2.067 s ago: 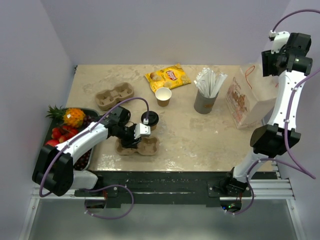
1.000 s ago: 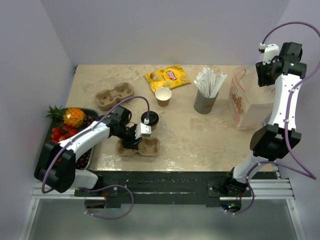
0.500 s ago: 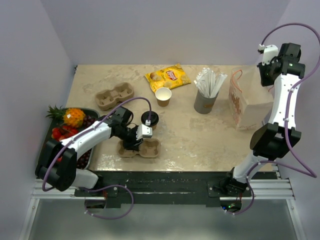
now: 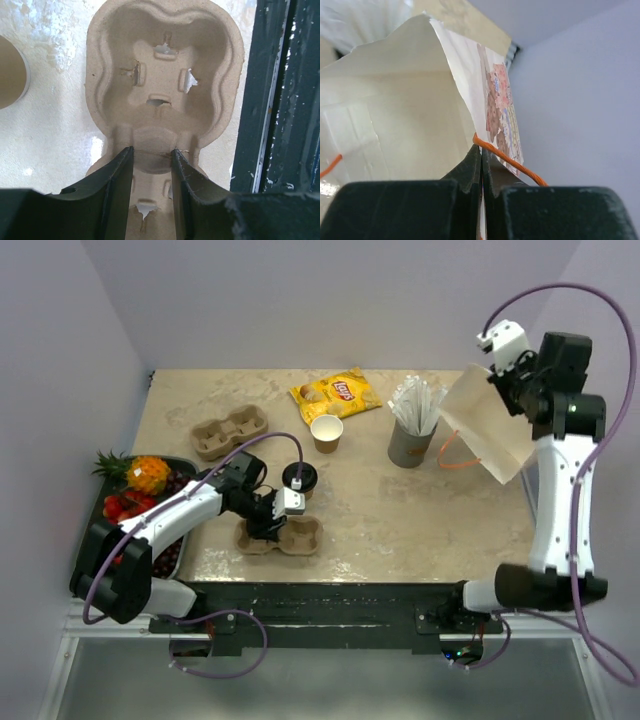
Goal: Pack the takeout coffee
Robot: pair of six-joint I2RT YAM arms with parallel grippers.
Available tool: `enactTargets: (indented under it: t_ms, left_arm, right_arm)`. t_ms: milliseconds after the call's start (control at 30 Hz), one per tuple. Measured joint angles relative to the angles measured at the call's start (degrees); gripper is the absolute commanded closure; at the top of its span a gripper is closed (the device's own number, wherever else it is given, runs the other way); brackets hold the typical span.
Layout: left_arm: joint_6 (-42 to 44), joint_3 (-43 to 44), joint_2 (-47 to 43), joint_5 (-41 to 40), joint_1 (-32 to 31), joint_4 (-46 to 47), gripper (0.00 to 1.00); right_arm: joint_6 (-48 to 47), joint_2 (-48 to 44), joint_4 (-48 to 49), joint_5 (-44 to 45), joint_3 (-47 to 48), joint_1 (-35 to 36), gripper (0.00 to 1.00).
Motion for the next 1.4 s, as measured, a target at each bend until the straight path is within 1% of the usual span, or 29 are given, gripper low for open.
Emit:
enactTargets:
  t_ms: [100, 233, 333, 533, 633, 767, 900, 1033, 1133, 1233, 1400]
  left_arm:
    - [0.0, 0.5, -0.5, 0.7, -0.2, -0.7, 0.9]
    - [-0.1, 1.0, -2.2, 1.3, -0.8, -1.7, 0.93]
    - [-0.3, 1.4, -5.1, 1.3, -0.8, -3.4, 0.94]
    - [-0.3, 4.6, -12.2, 0.7, -0.8, -7.4, 0.95]
    - [-0.5, 8.0, -13.3, 0.3, -0.8, -10.5, 0.95]
    - [-2.4, 11.4, -14.5, -1.1, -0.8, -11.4, 0.96]
    - [-6.3, 13.8, -18.2, -4.2, -0.8, -9.8, 0.97]
    - [-9.7, 18.6, -20.6, -7.1, -0.8, -6.9, 0.97]
    - [-12.2, 23.1, -20.9, -8.8, -0.8, -4.7, 0.97]
    - [-13.6, 28.2, -20.2, -9.4, -0.8, -3.5, 0.97]
    - [-14.4, 36.5, -17.6, -9.3, -0.8, -1.2, 1.0]
  right_arm:
    - [-2.8, -8.6, -0.2, 1.0, -2.3, 7.1, 1.0]
    - [-4.8, -14.9, -2.6, 1.3, -2.3, 11.3, 1.0]
    - [-7.1, -17.5, -5.6, -1.1, -2.7, 11.9, 1.0]
    - [-13.2, -25.6, -11.5, -10.9, -10.9, 12.0, 1.0]
    - [-15.0, -28.8, -14.9, -16.3, -12.1, 12.0, 1.0]
    - [-15.1, -32.4, -14.9, -22.4, -15.1, 11.9, 1.0]
    - [-14.1, -31.6, -12.8, -26.4, -17.8, 12.0, 1.0]
    - [-12.9, -29.5, -9.7, -29.0, -19.3, 12.2, 1.0]
    - [-11.5, -28.1, -6.8, -29.4, -20.1, 13.8, 1.0]
    - [-10.0, -26.3, -4.5, -28.7, -20.3, 17.8, 1.0]
    - [-4.8, -21.8, -1.5, -21.5, -19.8, 30.4, 1.0]
